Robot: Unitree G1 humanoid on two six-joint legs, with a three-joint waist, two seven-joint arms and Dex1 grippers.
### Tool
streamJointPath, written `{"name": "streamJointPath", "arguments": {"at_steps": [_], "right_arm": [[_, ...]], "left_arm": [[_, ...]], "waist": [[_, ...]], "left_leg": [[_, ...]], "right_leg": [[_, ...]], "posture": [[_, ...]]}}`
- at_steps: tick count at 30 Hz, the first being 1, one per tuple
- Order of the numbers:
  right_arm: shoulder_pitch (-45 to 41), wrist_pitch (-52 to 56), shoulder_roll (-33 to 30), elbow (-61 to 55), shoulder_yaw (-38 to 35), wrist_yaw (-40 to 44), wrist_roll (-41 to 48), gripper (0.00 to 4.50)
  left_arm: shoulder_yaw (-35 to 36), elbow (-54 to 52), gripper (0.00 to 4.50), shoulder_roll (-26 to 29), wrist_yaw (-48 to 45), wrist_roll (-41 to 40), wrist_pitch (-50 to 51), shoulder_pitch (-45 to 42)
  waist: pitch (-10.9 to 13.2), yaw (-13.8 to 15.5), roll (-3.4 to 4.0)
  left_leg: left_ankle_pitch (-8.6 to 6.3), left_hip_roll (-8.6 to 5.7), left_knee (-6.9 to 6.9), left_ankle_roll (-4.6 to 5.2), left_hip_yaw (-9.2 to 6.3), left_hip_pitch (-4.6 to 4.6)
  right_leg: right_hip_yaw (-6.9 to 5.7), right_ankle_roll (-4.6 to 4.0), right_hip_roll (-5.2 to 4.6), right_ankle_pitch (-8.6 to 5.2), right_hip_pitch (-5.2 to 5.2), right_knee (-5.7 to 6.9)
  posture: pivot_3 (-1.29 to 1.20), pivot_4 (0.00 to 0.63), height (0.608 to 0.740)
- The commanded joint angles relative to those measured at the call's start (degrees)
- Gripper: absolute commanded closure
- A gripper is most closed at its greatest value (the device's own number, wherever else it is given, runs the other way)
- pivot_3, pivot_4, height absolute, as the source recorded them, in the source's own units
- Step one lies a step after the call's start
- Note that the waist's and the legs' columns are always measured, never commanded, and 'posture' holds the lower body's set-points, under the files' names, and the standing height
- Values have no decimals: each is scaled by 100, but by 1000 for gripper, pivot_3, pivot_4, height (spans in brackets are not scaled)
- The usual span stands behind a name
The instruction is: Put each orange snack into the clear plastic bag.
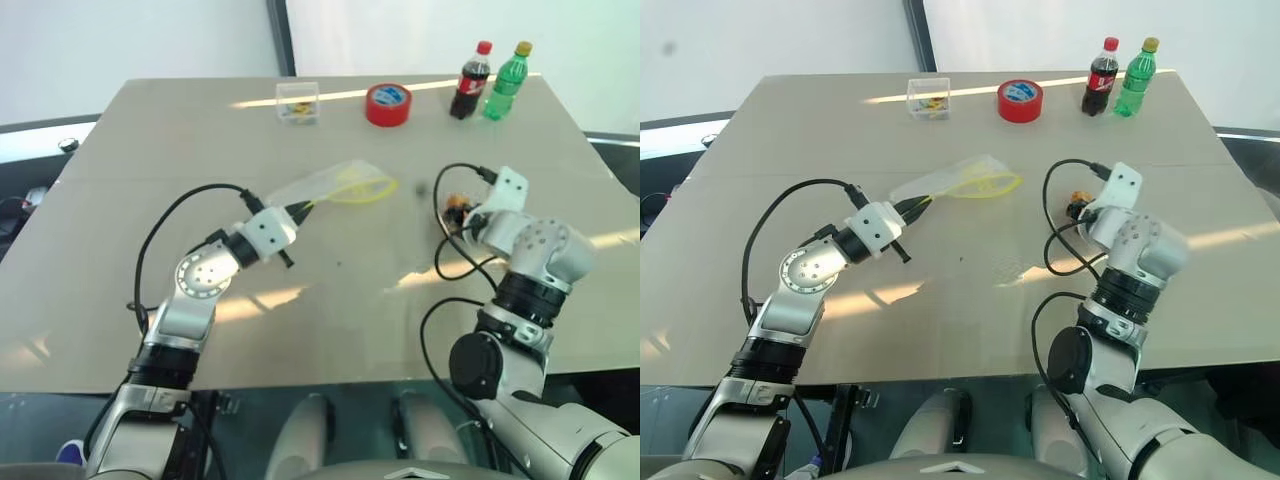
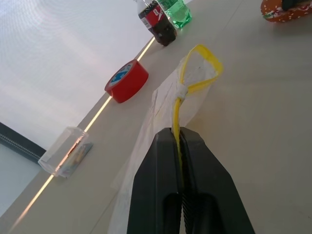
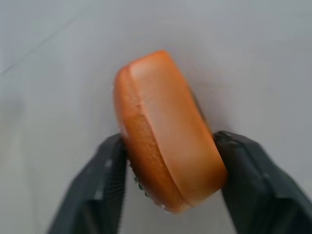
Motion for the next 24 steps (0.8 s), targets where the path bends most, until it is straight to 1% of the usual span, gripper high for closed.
{"name": "streamJointPath", "arguments": {"at_steps": [1, 4, 6, 9, 12, 15, 17, 19, 20, 24], "right_arm": [[465, -579, -254, -387, 1194, 632, 121, 3437], [970, -1199, -854, -642, 2232, 1140, -66, 3437], [1245, -1674, -1162, -825, 2683, 1532, -39, 3437], [1537, -1993, -1679, -1164, 3274, 2149, 67, 3437], [1580, -1840, -1540, -1283, 3080, 2273, 407, 3437], [1590, -1773, -1408, -1336, 2992, 2335, 617, 3437], [1473, -1470, -995, -1286, 2434, 2174, 1039, 3437], [1383, -1241, -749, -1263, 2066, 2094, 1336, 3437], [1374, -1167, -756, -1285, 2062, 2118, 1384, 3437], [1479, -1054, -1070, -1334, 2566, 2310, 1381, 3437]], "left_arm": [[72, -305, 4500, 21, 87, 8, 13, 14], [73, -296, 4500, 8, 103, 9, 33, -14], [84, -303, 4500, -18, 105, -40, 65, -26], [102, -324, 4500, -38, 86, -112, 128, -38], [112, -329, 4500, -37, 61, -124, 142, -40], [130, -337, 4500, -52, 63, -149, 178, -41], [131, -332, 4500, -42, 59, -141, 157, -46], [133, -327, 4500, -35, 59, -133, 142, -45], [138, -328, 4500, -32, 56, -139, 134, -40], [160, -309, 4500, -55, 49, -200, 92, -24]], "waist": [[0, -27, -1], [0, -6, -1], [0, 9, 0], [0, -22, -1], [0, -85, -1], [0, -76, -1], [-1, -63, -1], [0, -49, -1], [0, -38, -1], [0, 7, -1]], "left_leg": [[0, 0, 0, 0, -1, 0], [0, -1, -1, 1, -7, -4], [0, -4, 0, 2, -6, -6], [0, -2, 0, 2, -8, -4], [0, 6, -2, 1, -8, -1], [0, 6, -2, 1, -8, -1], [0, 5, -1, 1, -8, -2], [0, 8, -1, 1, -10, -2], [0, 8, -1, 1, -10, -3], [0, 5, -1, 1, -11, -3]], "right_leg": [[-1, 0, 0, 0, 0, -2], [-6, 0, -2, 0, 4, -9], [-5, 1, -7, 0, 4, -15], [-6, 1, -3, 0, 4, -12], [-6, 1, 6, 0, 4, -12], [-5, 1, 4, 0, 4, -10], [-5, 1, 1, 0, 5, -12], [-5, 1, 1, 0, 5, -12], [-5, 1, 1, 0, 5, -11], [-7, 1, -3, 0, 5, -13]], "posture": [[0, 150, 740], [0, 150, 740], [0, 150, 740], [0, 150, 740], [0, 150, 740], [0, 150, 740], [0, 150, 740], [0, 150, 740], [0, 150, 740], [0, 150, 740]]}}
